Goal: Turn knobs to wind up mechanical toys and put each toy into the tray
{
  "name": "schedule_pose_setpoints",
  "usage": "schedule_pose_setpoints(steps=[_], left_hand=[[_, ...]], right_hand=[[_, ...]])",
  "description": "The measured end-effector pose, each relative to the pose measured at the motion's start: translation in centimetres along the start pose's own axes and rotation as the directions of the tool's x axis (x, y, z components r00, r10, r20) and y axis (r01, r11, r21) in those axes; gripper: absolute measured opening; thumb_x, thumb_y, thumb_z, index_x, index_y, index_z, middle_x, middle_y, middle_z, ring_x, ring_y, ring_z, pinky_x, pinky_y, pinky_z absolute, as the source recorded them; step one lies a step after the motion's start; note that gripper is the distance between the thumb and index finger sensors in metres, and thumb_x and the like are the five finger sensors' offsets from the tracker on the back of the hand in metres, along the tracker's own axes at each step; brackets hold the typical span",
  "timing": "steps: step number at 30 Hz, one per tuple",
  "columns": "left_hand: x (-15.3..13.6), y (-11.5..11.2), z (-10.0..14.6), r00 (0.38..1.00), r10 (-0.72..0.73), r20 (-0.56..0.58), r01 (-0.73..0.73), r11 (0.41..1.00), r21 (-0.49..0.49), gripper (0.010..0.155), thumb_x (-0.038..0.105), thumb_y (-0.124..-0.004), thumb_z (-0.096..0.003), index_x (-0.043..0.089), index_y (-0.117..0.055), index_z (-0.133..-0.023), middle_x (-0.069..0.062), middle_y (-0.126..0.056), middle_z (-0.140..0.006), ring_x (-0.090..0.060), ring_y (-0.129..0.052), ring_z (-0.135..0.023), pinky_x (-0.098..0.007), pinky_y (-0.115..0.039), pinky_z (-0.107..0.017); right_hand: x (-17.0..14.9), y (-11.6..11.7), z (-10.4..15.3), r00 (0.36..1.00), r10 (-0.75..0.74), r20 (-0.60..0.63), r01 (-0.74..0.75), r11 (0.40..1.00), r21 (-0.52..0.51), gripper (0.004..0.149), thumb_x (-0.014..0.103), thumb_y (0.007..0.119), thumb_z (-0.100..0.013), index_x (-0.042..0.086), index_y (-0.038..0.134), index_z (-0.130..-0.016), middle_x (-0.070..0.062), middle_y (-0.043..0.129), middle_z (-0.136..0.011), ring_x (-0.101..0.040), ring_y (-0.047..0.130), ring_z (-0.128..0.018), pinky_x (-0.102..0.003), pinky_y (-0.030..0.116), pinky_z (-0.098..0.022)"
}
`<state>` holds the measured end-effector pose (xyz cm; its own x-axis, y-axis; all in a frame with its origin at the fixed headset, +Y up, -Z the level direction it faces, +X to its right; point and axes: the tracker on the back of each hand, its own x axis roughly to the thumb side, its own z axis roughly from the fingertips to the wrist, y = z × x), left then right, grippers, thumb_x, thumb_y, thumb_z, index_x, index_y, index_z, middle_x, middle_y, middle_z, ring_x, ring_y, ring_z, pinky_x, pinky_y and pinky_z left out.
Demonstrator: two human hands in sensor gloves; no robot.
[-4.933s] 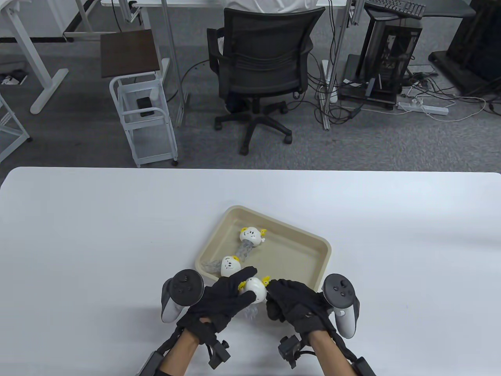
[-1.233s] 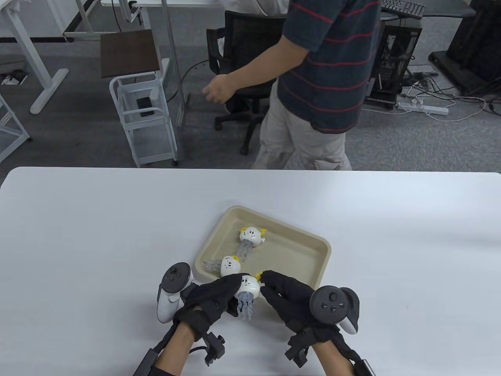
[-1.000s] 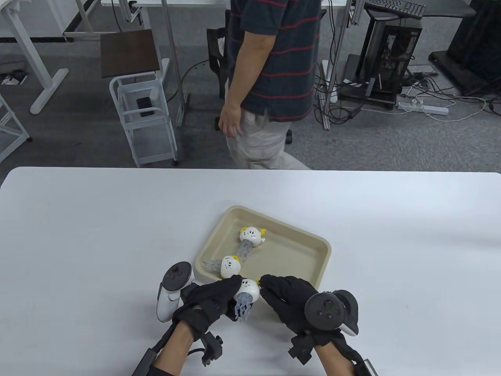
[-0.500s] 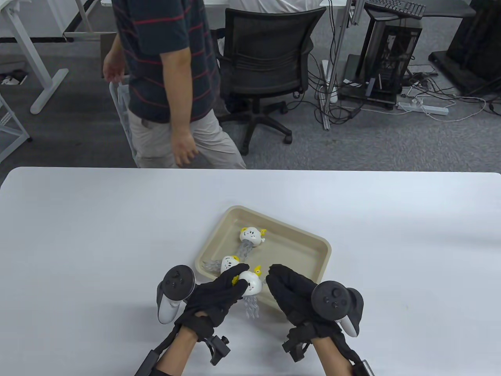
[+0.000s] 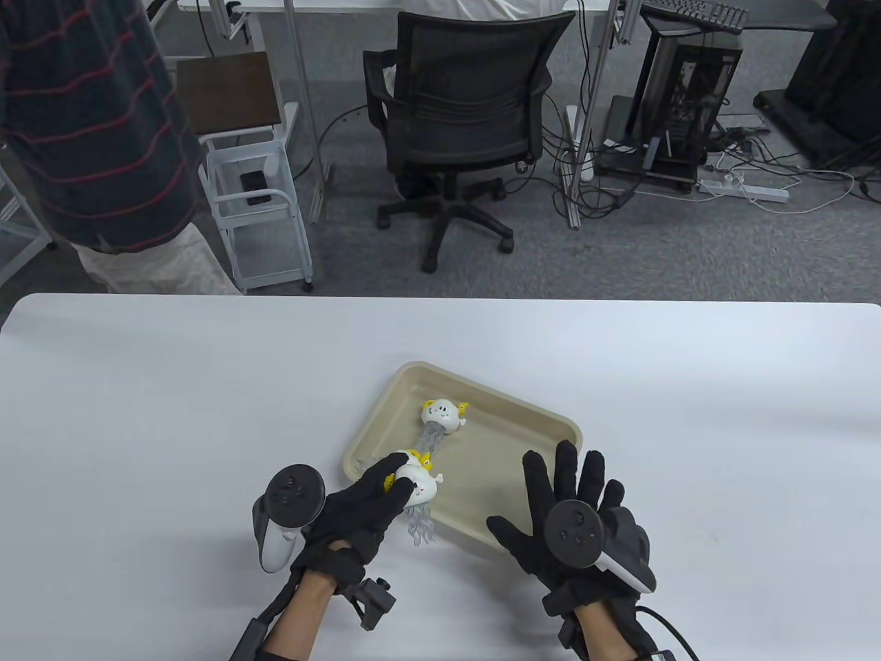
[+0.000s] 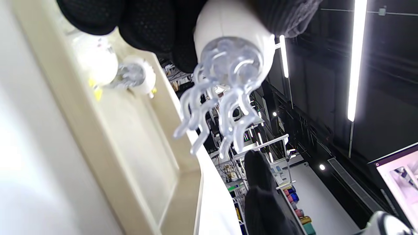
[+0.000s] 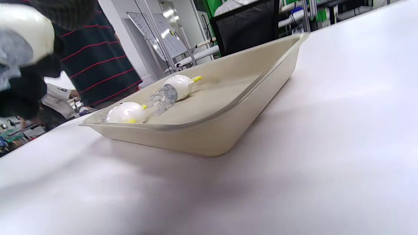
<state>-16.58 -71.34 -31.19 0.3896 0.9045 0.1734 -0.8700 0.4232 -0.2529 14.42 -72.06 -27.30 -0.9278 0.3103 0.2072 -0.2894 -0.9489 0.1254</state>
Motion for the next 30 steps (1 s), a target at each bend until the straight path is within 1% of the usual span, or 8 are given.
schedule_pose_setpoints(steps=[4, 9, 14, 18, 22, 24, 26, 30], left_hand=[[3.4, -0.8, -3.6, 0.968, -0.253, -0.005, 0.252, 0.965, -0.07, 0.072, 0.052, -0.07, -0.0568, 0.005, -0.063, -0.111, -0.012, -0.088, -0.094, -0.04, -0.08, -0.077, -0.058, -0.071, -0.059], [5.9, -6.2, -10.1, 0.777, -0.629, -0.012, 0.611, 0.759, -0.227, 0.071, 0.053, -0.07, -0.0555, 0.009, -0.064, -0.111, -0.007, -0.089, -0.096, -0.042, -0.07, -0.085, -0.063, -0.059, -0.066], [4.0, -11.1, -13.1, 0.688, -0.726, 0.0, 0.678, 0.642, -0.358, 0.071, 0.054, -0.069, -0.0551, 0.01, -0.064, -0.111, -0.006, -0.088, -0.096, -0.042, -0.065, -0.088, -0.066, -0.049, -0.068], [2.6, -12.9, -13.6, 0.611, -0.791, 0.023, 0.731, 0.553, -0.4, 0.071, 0.054, -0.069, -0.0547, 0.011, -0.064, -0.111, -0.005, -0.089, -0.097, -0.042, -0.065, -0.089, -0.066, -0.047, -0.068], [2.2, -13.3, -13.5, 0.582, -0.812, 0.028, 0.752, 0.525, -0.399, 0.073, 0.055, -0.067, -0.0553, 0.009, -0.061, -0.112, -0.006, -0.086, -0.098, -0.042, -0.066, -0.088, -0.064, -0.049, -0.067], [3.0, -12.9, -13.0, 0.571, -0.821, 0.027, 0.768, 0.522, -0.37, 0.076, 0.056, -0.066, -0.0557, 0.01, -0.053, -0.115, -0.011, -0.074, -0.108, -0.044, -0.062, -0.09, -0.065, -0.046, -0.068], [4.4, -11.6, -12.1, 0.595, -0.804, 0.029, 0.764, 0.553, -0.332, 0.078, 0.058, -0.064, -0.0559, 0.013, -0.048, -0.117, -0.014, -0.063, -0.115, -0.047, -0.057, -0.095, -0.067, -0.044, -0.069], [6.9, -6.4, -8.3, 0.658, -0.753, 0.008, 0.734, 0.639, -0.229, 0.082, 0.062, -0.06, -0.0557, 0.019, -0.035, -0.121, -0.02, -0.034, -0.123, -0.053, -0.036, -0.108, -0.075, -0.034, -0.071]], right_hand=[[-0.3, -0.1, 0.2, 0.999, -0.042, 0.01, 0.042, 0.999, -0.011, 0.094, 0.075, 0.051, -0.067, 0.015, 0.002, -0.12, -0.034, -0.008, -0.114, -0.062, -0.014, -0.093, -0.082, 0.006, -0.065], [-1.1, -0.2, 0.4, 0.998, -0.061, 0.003, 0.061, 0.998, -0.023, 0.094, 0.074, 0.052, -0.067, 0.013, 0.002, -0.12, -0.035, -0.007, -0.114, -0.062, -0.013, -0.093, -0.082, 0.007, -0.065], [-1.7, -0.4, 0.4, 0.998, -0.07, -0.012, 0.069, 0.997, -0.025, 0.094, 0.074, 0.052, -0.067, 0.013, 0.003, -0.12, -0.035, -0.006, -0.114, -0.062, -0.012, -0.094, -0.082, 0.007, -0.065], [-1.7, -0.3, 0.4, 0.997, -0.071, -0.017, 0.071, 0.997, -0.021, 0.094, 0.073, 0.053, -0.067, 0.012, 0.004, -0.12, -0.036, -0.005, -0.114, -0.063, -0.011, -0.094, -0.082, 0.008, -0.065], [-1.6, -0.2, 0.3, 0.998, -0.066, -0.018, 0.066, 0.998, -0.019, 0.093, 0.072, 0.053, -0.068, 0.012, 0.005, -0.12, -0.036, -0.004, -0.114, -0.062, -0.011, -0.094, -0.082, 0.008, -0.065], [-1.5, -0.2, 0.4, 0.998, -0.065, -0.018, 0.064, 0.998, -0.023, 0.093, 0.072, 0.053, -0.068, 0.012, 0.005, -0.12, -0.036, -0.004, -0.114, -0.062, -0.01, -0.095, -0.082, 0.008, -0.065], [-1.6, -0.1, 0.4, 0.997, -0.068, -0.021, 0.068, 0.997, -0.028, 0.092, 0.072, 0.053, -0.068, 0.012, 0.006, -0.12, -0.036, -0.003, -0.115, -0.062, -0.01, -0.095, -0.081, 0.009, -0.066], [-1.9, 0.1, 0.6, 0.997, -0.071, -0.031, 0.07, 0.997, -0.025, 0.092, 0.071, 0.053, -0.068, 0.012, 0.006, -0.12, -0.036, -0.003, -0.115, -0.062, -0.009, -0.095, -0.081, 0.009, -0.066]])
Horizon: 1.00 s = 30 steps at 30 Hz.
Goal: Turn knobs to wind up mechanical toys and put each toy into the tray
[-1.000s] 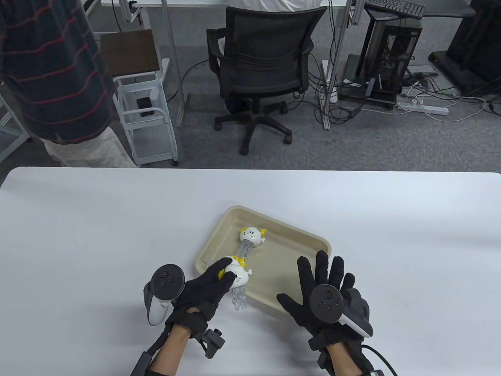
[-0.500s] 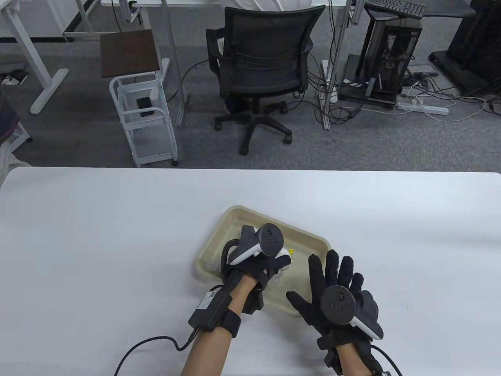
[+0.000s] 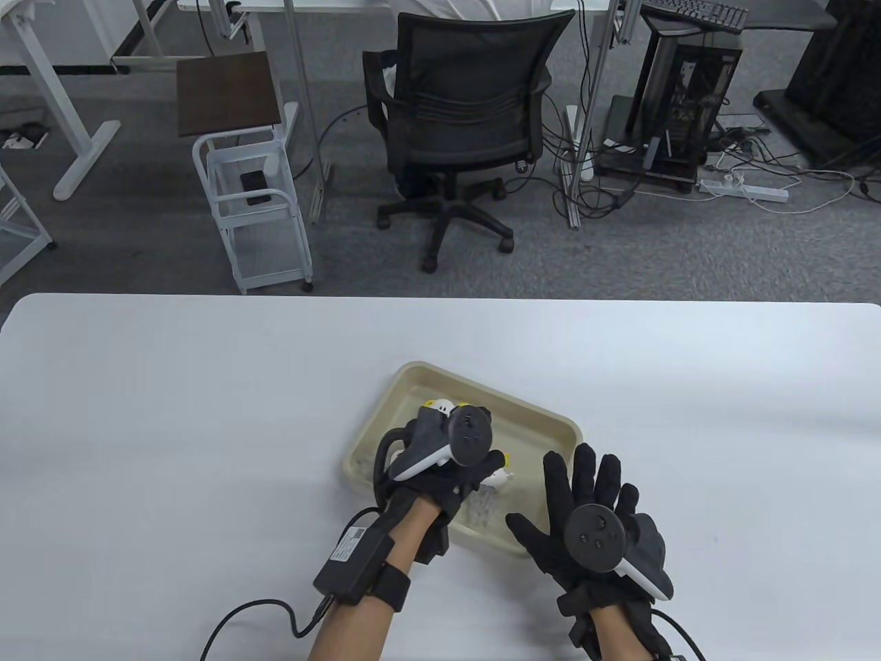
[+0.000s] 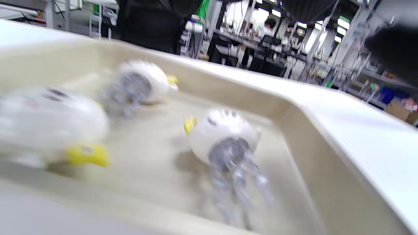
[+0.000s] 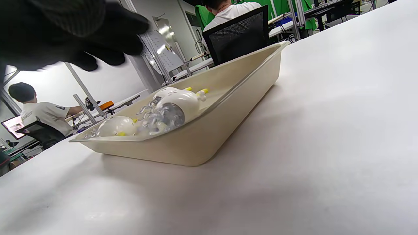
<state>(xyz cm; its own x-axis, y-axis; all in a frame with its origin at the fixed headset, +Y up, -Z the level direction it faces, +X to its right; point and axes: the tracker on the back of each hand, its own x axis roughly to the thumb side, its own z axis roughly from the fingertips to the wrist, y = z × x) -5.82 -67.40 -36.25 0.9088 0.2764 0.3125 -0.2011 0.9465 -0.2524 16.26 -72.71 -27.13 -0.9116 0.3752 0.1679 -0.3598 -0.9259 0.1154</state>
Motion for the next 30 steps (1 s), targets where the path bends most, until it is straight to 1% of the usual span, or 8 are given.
schedule_pose_setpoints(steps=[3, 5, 10, 14, 15, 16, 18, 30], left_hand=[[-2.7, 1.3, 4.1, 1.0, 0.005, -0.003, -0.005, 1.0, 0.031, 0.088, 0.068, -0.055, -0.055, 0.022, -0.02, -0.121, -0.025, -0.012, -0.121, -0.061, -0.008, -0.106, -0.081, -0.018, -0.065], [-4.6, 1.1, 6.4, 1.0, 0.027, -0.01, -0.027, 1.0, 0.0, 0.091, 0.07, -0.053, -0.0549, 0.023, -0.011, -0.12, -0.028, -0.001, -0.117, -0.062, 0.009, -0.1, -0.083, -0.01, -0.061], [-7.9, -1.3, 9.6, 0.999, 0.006, -0.036, -0.007, 1.0, -0.025, 0.094, 0.072, -0.05, -0.0547, 0.023, -0.003, -0.118, -0.03, 0.007, -0.114, -0.063, 0.019, -0.093, -0.083, -0.007, -0.058], [-9.5, -3.6, 9.9, 1.0, 0.008, -0.03, -0.008, 1.0, -0.009, 0.094, 0.073, -0.049, -0.0545, 0.022, -0.003, -0.118, -0.03, 0.007, -0.114, -0.063, 0.015, -0.093, -0.084, -0.009, -0.058], [-9.8, -4.0, 9.6, 0.999, 0.012, -0.036, -0.013, 0.999, -0.043, 0.094, 0.072, -0.05, -0.0545, 0.022, -0.003, -0.118, -0.03, 0.007, -0.114, -0.063, 0.016, -0.093, -0.084, -0.008, -0.058], [-10.0, -4.0, 9.6, 0.998, 0.003, -0.057, -0.007, 0.997, -0.082, 0.094, 0.073, -0.049, -0.0541, 0.022, -0.001, -0.118, -0.029, 0.008, -0.113, -0.062, 0.02, -0.092, -0.083, -0.008, -0.058], [-10.3, -3.9, 9.6, 0.999, 0.027, -0.046, -0.028, 0.999, -0.02, 0.094, 0.072, -0.05, -0.0542, 0.022, -0.003, -0.118, -0.029, 0.006, -0.114, -0.062, 0.016, -0.093, -0.083, -0.008, -0.058], [-10.2, -4.7, 9.4, 0.999, 0.022, -0.034, -0.024, 0.997, -0.075, 0.094, 0.072, -0.05, -0.0545, 0.021, -0.003, -0.118, -0.03, 0.007, -0.114, -0.061, 0.017, -0.094, -0.083, -0.008, -0.059]], right_hand=[[0.1, 0.1, 0.0, 1.0, 0.006, 0.001, -0.006, 1.0, -0.002, 0.092, 0.071, 0.053, -0.068, 0.012, 0.006, -0.12, -0.035, -0.002, -0.115, -0.062, -0.009, -0.095, -0.081, 0.009, -0.066], [0.2, 0.3, 0.1, 1.0, 0.013, 0.003, -0.013, 1.0, -0.003, 0.092, 0.071, 0.053, -0.068, 0.012, 0.006, -0.12, -0.035, -0.002, -0.115, -0.062, -0.009, -0.095, -0.081, 0.009, -0.066], [0.4, 0.8, 0.0, 0.999, 0.038, -0.003, -0.038, 0.999, 0.013, 0.091, 0.071, 0.053, -0.068, 0.012, 0.007, -0.12, -0.035, -0.002, -0.115, -0.062, -0.008, -0.096, -0.081, 0.009, -0.066], [0.5, 1.1, 0.0, 0.998, 0.066, -0.013, -0.065, 0.998, 0.022, 0.092, 0.071, 0.053, -0.067, 0.012, 0.007, -0.12, -0.036, -0.001, -0.115, -0.062, -0.008, -0.096, -0.081, 0.009, -0.066], [0.5, 1.2, 0.0, 0.997, 0.07, -0.014, -0.069, 0.997, 0.023, 0.092, 0.071, 0.053, -0.067, 0.012, 0.007, -0.12, -0.035, -0.001, -0.115, -0.062, -0.008, -0.096, -0.081, 0.009, -0.066], [0.5, 1.3, 0.0, 0.997, 0.071, -0.015, -0.07, 0.997, 0.026, 0.091, 0.071, 0.053, -0.067, 0.012, 0.007, -0.12, -0.035, -0.001, -0.115, -0.062, -0.008, -0.096, -0.081, 0.009, -0.066], [0.5, 1.4, -0.1, 0.997, 0.077, -0.017, -0.077, 0.997, 0.032, 0.092, 0.071, 0.053, -0.067, 0.012, 0.007, -0.12, -0.036, -0.001, -0.115, -0.062, -0.008, -0.096, -0.081, 0.009, -0.066], [0.7, 1.4, -0.1, 0.996, 0.087, -0.01, -0.087, 0.995, 0.053, 0.091, 0.071, 0.053, -0.067, 0.012, 0.007, -0.12, -0.036, -0.002, -0.115, -0.062, -0.008, -0.096, -0.081, 0.009, -0.066]])
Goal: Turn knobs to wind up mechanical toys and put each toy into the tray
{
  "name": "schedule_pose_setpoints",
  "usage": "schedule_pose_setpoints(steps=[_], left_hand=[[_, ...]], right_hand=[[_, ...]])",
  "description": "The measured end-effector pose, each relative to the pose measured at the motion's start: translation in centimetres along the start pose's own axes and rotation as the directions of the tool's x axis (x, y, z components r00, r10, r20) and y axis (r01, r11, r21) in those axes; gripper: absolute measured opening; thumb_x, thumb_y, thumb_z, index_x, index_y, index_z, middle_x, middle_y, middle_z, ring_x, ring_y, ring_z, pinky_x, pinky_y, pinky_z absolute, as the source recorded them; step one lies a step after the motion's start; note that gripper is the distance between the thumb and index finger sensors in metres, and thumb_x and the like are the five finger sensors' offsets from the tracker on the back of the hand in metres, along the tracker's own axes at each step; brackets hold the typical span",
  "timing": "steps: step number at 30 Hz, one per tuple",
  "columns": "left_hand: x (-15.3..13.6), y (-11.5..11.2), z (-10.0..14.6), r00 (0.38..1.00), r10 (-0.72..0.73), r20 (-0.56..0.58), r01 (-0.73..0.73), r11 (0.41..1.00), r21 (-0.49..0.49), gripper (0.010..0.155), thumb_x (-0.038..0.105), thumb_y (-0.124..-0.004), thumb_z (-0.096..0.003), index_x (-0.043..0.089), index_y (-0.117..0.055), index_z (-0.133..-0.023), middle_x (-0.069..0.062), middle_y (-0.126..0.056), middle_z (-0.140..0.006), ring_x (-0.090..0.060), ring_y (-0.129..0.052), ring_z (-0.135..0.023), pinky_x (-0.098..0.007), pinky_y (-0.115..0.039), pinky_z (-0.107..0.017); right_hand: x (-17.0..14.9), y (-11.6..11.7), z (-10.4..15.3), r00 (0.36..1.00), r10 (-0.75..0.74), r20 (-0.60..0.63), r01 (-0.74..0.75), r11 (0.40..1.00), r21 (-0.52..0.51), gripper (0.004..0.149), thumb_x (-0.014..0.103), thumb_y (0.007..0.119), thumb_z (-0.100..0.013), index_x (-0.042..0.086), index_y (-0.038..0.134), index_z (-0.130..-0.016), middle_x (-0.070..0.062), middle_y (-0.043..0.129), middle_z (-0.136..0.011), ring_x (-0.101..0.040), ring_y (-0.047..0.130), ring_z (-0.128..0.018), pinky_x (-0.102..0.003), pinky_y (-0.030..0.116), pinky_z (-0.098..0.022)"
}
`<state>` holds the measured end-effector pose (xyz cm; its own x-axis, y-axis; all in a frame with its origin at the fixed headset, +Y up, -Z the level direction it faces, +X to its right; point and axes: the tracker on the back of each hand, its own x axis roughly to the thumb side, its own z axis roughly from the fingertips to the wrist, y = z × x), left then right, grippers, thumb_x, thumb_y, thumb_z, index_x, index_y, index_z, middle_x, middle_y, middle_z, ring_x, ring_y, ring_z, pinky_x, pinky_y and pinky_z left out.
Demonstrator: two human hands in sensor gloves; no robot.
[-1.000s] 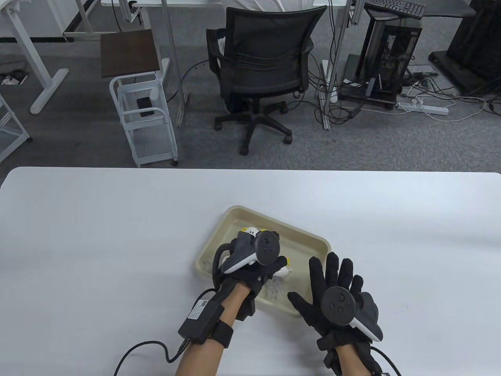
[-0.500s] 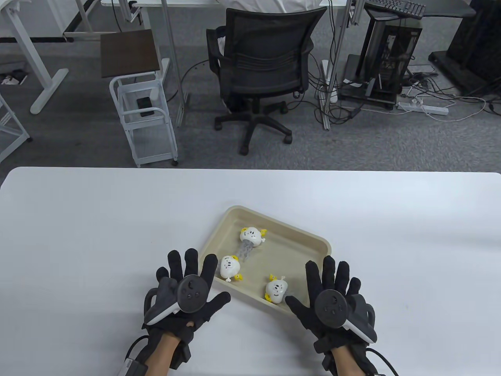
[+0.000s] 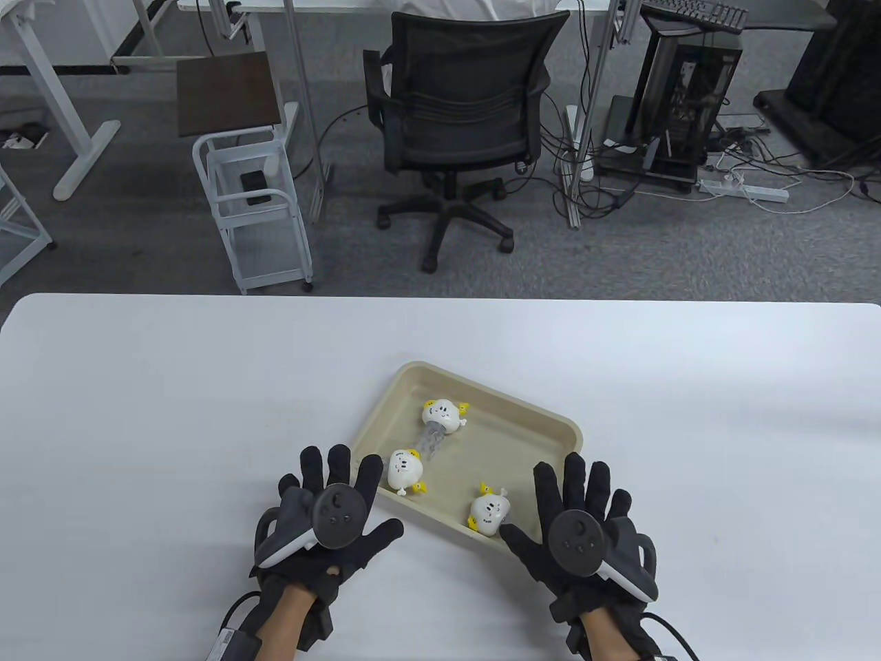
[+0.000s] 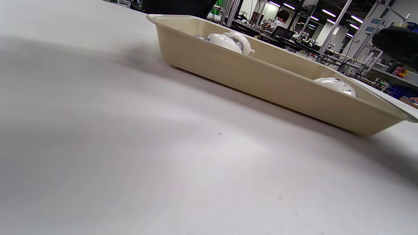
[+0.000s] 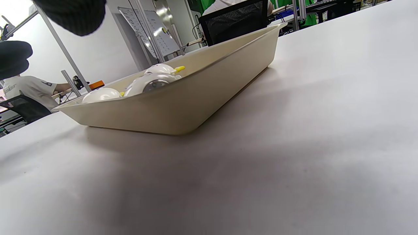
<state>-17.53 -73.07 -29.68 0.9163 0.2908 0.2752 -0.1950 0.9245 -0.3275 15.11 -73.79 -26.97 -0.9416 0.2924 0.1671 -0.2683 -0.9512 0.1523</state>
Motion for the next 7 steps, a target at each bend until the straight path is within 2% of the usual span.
schedule_pose_setpoints(steps=[7], left_hand=[[-0.52, -0.41, 0.0, 1.0, 0.007, -0.013, -0.007, 1.0, -0.013, 0.094, 0.071, -0.05, -0.0546, 0.02, -0.004, -0.118, -0.03, 0.005, -0.114, -0.061, 0.015, -0.095, -0.083, -0.009, -0.059]], right_hand=[[0.02, 0.05, -0.06, 1.0, -0.011, 0.011, 0.011, 1.0, 0.009, 0.091, 0.071, 0.053, -0.067, 0.012, 0.007, -0.12, -0.036, -0.002, -0.115, -0.062, -0.008, -0.096, -0.081, 0.009, -0.065]])
